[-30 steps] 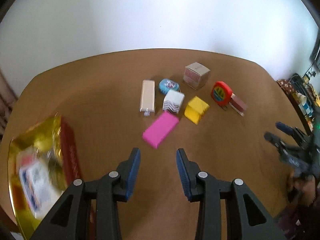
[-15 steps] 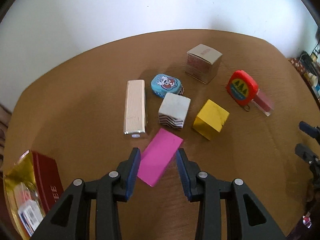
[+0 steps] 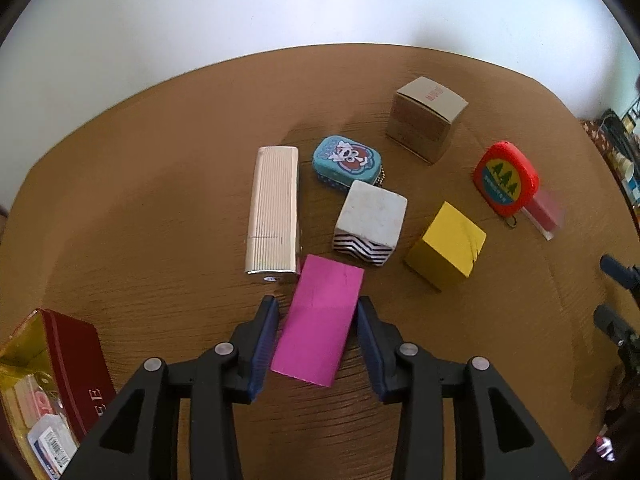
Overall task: Organize rigid objects
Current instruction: 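Grasp the pink block with left tool, then place the pink block in the tin with left tool while right tool grasps the yellow cube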
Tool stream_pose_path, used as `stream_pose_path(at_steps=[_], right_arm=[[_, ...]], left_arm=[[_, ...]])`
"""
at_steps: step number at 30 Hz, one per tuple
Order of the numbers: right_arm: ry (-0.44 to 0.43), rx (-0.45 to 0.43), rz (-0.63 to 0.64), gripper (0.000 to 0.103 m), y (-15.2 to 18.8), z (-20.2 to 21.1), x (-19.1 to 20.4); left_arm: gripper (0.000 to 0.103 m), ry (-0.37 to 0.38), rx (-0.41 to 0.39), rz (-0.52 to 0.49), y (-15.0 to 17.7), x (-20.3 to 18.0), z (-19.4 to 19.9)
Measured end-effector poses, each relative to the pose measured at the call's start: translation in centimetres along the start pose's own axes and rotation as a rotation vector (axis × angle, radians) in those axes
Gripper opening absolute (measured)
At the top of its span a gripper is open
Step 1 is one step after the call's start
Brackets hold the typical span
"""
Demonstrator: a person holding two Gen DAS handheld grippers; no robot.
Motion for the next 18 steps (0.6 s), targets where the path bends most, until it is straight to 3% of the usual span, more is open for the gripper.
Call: stream_pose_path(at_steps=[2, 6, 10, 18], right_arm=[[0.002, 0.003, 0.0, 0.087, 0.1, 0.0, -0.1], [0.003, 0.004, 0.001, 0.088, 0.0, -0.1, -0.1], [0.0, -0.023, 0.008, 0.088, -0.2, 0.4, 0.1], [-0.204, -0.081, 0.191, 0.085, -2.7, 1.9, 8.9]], left_arm=[[0.03, 0.016, -0.003, 0.012, 0.0, 0.1, 0.0], [0.03, -0.021, -0.047, 0.044, 0.6, 0.1, 0.5], [0.03, 0.005, -0.124, 0.131, 2.5, -0.1, 1.8], [0.03, 0.043, -0.219, 0.211, 6.5, -1.3, 5.6]])
Point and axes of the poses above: each gripper's, at about its wrist camera, not at the fingertips, and z roughly against the way its jaws point, x to its left, y to its underside, the point moved 9 cm from there along -z, roughly the way its jaws point, and after that the axes turned 14 degrees about y, right-handed, at the moved point
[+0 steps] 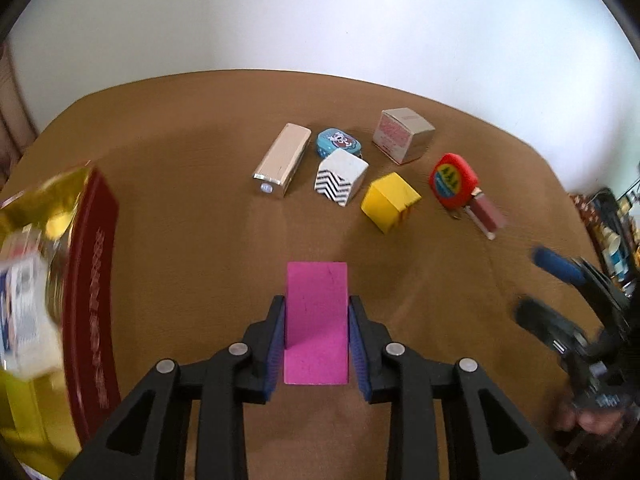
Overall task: Organize rigid objects
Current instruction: 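Place the pink block in the tin with left tool while right tool grasps the yellow cube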
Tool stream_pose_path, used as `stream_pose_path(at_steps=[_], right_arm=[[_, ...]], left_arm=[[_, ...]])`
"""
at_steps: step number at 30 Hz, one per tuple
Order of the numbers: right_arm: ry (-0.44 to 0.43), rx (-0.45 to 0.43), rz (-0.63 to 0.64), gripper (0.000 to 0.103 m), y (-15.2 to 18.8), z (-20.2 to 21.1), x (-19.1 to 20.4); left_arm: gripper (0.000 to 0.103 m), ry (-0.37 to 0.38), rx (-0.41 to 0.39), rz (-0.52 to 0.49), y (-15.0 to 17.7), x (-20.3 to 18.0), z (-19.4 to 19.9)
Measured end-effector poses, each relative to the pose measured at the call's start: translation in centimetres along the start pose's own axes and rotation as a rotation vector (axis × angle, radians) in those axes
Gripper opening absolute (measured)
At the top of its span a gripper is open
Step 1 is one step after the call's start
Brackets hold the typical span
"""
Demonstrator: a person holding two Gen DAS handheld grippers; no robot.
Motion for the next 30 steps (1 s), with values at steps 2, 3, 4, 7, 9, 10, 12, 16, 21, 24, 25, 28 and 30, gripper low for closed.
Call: stream_pose_path(at_steps=[2, 3, 4, 7, 9, 10, 12, 16, 21, 24, 25, 28, 30], right_arm=[[-0.016, 0.001, 0.032, 0.075, -1.1, -1.1, 1.8], [-0.011, 0.003, 0.053, 0.069, -1.6, -1.9, 2.6], [-0.005, 0.007, 0.064, 0.068, -1.9, -2.5, 3.2], [0.014, 0.029, 0.075, 0.068, -2.9, -4.6, 4.1], [0.032, 0.042, 0.074, 0.068, -3.5, -5.7, 4.1], [0.037, 0.047, 0.076, 0.068, -3.7, -6.0, 4.2], [0.067, 0.052, 0.095, 0.068, -4.0, -6.8, 4.3], [0.092, 0.083, 0.129, 0.065, -4.2, -8.5, 4.5], [0.123, 0.127, 0.144, 0.028, -3.9, -9.9, 4.5], [0.123, 0.127, 0.145, 0.028, -3.6, -9.9, 4.5], [0.122, 0.128, 0.143, 0.028, -3.6, -9.8, 4.5], [0.115, 0.115, 0.132, 0.028, -3.7, -8.7, 4.3], [0.103, 0.103, 0.122, 0.028, -3.7, -7.4, 4.5]], left_arm=[[0.03, 0.003, -0.013, 0.014, 0.7, 0.1, 1.1], [0.03, 0.002, -0.021, 0.019, 1.2, -0.4, 2.0], [0.03, 0.007, -0.029, 0.027, 1.7, -0.7, 2.6], [0.03, 0.01, -0.059, 0.053, 2.4, -1.6, 3.4], [0.03, 0.004, -0.086, 0.069, 2.7, -1.4, 5.3], [0.03, -0.005, -0.099, 0.081, 2.9, -0.9, 6.4], [0.03, -0.018, -0.124, 0.105, 3.6, 0.0, 8.5], [0.03, -0.067, -0.166, 0.168, 4.2, 3.3, 12.5], [0.03, -0.155, -0.178, 0.248, 5.4, 8.3, 15.7], [0.03, -0.205, -0.175, 0.281, 6.1, 11.3, 16.7], [0.03, -0.222, -0.171, 0.291, 6.3, 12.1, 16.7], [0.03, -0.26, -0.156, 0.325, 7.1, 14.3, 16.6], [0.03, -0.295, -0.134, 0.334, 7.7, 15.2, 16.5]])
Point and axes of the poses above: each gripper's, at about its wrist camera, not at the fingertips, and z roughly against the way its jaws point, x to its left, y to its underside, the point moved 9 cm from there along -z, roughly the way its jaws point, and after that the axes turned 14 degrees about y, right-handed, at the moved point
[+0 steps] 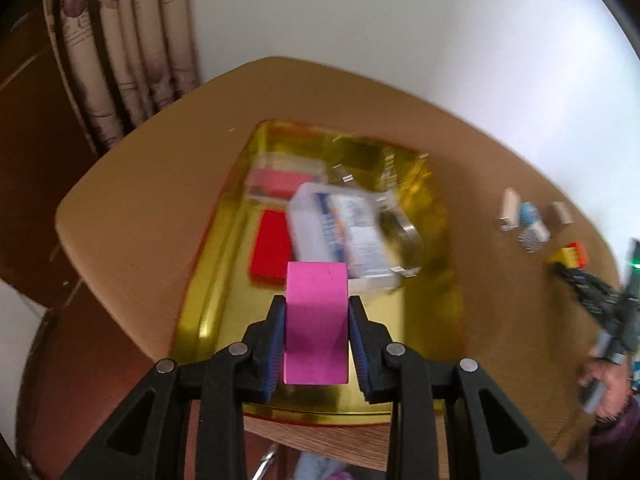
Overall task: Organize rigid objects
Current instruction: 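Place the pink block in the tin with left tool while right tool grasps the yellow cube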
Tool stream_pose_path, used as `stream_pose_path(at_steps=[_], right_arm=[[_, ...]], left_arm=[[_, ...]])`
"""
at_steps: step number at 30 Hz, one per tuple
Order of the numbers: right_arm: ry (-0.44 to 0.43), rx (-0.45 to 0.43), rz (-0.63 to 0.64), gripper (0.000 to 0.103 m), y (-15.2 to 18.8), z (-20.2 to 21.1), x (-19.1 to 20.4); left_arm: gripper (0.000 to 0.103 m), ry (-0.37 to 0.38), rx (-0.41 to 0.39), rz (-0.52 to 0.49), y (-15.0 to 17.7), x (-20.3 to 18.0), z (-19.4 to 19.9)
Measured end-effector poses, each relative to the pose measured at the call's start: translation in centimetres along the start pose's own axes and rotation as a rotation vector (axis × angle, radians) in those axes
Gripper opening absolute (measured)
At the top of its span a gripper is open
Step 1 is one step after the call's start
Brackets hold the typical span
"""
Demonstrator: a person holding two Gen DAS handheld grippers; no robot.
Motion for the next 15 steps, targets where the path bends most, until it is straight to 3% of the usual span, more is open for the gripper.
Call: stream_pose_path(at_steps=[8, 15], right_arm=[[-0.112, -0.073, -0.008, 0.028, -1.0, 6.3, 2.9], [-0.278, -0.113, 0.07, 0.028, -2.9, 11.0, 11.2]], left_arm=[[0.03, -0.068, -0.023, 0.004, 0.2, 2.3, -0.5], [0.03, -0.087, -0.047, 0.011, 0.0, 3.0, 0.5]])
Point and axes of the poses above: each gripper's, at about its wrist camera, not at the fingertips, and z roughly against the way its jaws point, x to its left, y to its underside, the point moved 9 cm from there along -z, roughly the way its jaws point, and after that the axes turned 14 degrees about y, right-handed, at the moved point
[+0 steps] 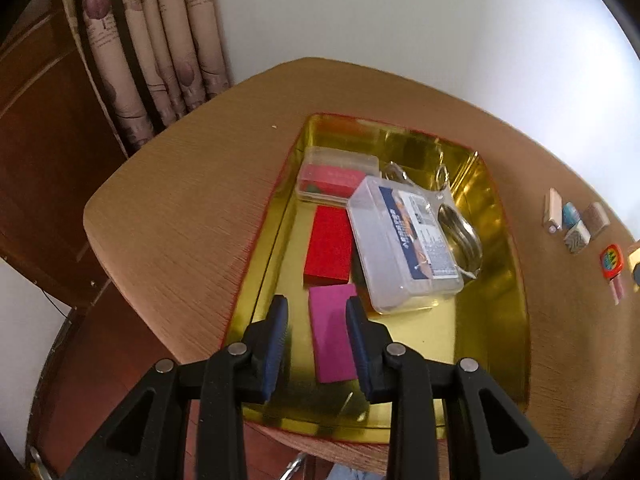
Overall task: Organize rigid objects
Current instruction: 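Place the pink block in the tin with left tool while right tool grasps the yellow cube, then lower the yellow cube into the tin and open right tool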
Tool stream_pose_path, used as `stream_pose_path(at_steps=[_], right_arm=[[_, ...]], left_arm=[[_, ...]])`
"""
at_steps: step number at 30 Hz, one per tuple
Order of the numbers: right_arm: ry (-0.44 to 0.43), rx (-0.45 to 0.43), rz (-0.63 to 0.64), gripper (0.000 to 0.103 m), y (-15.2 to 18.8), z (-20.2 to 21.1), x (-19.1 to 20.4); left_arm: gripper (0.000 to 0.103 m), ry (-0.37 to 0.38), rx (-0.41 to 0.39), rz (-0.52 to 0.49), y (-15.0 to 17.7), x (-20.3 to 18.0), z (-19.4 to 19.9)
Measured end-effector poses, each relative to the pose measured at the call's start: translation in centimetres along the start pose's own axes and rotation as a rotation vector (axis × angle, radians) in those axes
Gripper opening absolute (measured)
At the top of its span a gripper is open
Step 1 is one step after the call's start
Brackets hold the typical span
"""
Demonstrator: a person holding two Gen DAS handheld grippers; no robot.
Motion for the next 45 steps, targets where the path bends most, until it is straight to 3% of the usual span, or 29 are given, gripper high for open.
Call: stream_pose_path(at_steps=[2, 6, 12, 26, 30, 34, 38, 40, 45], right_arm=[[-0.055, 0.003, 0.027, 0.028, -0.4, 0.2, 3.0], [-0.137, 0.018, 0.091, 0.028, -0.7, 0.0, 8.6], [-0.156, 0.083, 0.168, 0.028, 0.2, -3.7, 14.0], [-0.064, 0.182, 0.248, 0.029, 3.5, -8.1, 16.8], [-0.061, 0.15, 0.238, 0.037, 3.0, -7.8, 17.0], [-0.013, 0.019, 0.164, 0.041, 1.7, -4.4, 13.4], [0.205, -0.086, 0.096, 0.062, 3.2, -1.3, 4.4], [0.368, -0.066, 0.077, 0.066, 5.8, -0.6, -1.9], [0.611, 0.055, -0.037, 0.066, 11.4, 0.9, -15.1]], left_arm=[[0.031, 0.025, -0.045, 0.02, -0.2, 0.0, 1.4], [0.032, 0.001, -0.159, -0.007, -0.2, -0.3, 5.1], [0.035, -0.019, -0.262, -0.072, 0.5, -0.4, 7.9], [0.035, 0.03, -0.259, -0.093, 0.8, -0.3, 7.8], [0.035, 0.034, -0.246, -0.089, 0.9, -0.3, 7.4], [0.035, 0.04, -0.247, -0.11, 1.1, -0.9, 7.4], [0.035, 0.122, -0.227, -0.165, 1.6, -3.0, 7.1], [0.035, 0.184, -0.185, -0.2, 2.3, -4.8, 6.5], [0.035, 0.351, -0.066, -0.301, 4.2, -11.1, 5.1]])
Point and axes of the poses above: each gripper's, at about its wrist camera, not at the fingertips, and z roughly against the way its jaws point, x to its left, y to its underside, the point moved 9 cm from there along -z, roughly the way its jaws point, and after that the axes turned 14 degrees about y, right-handed, at the moved point
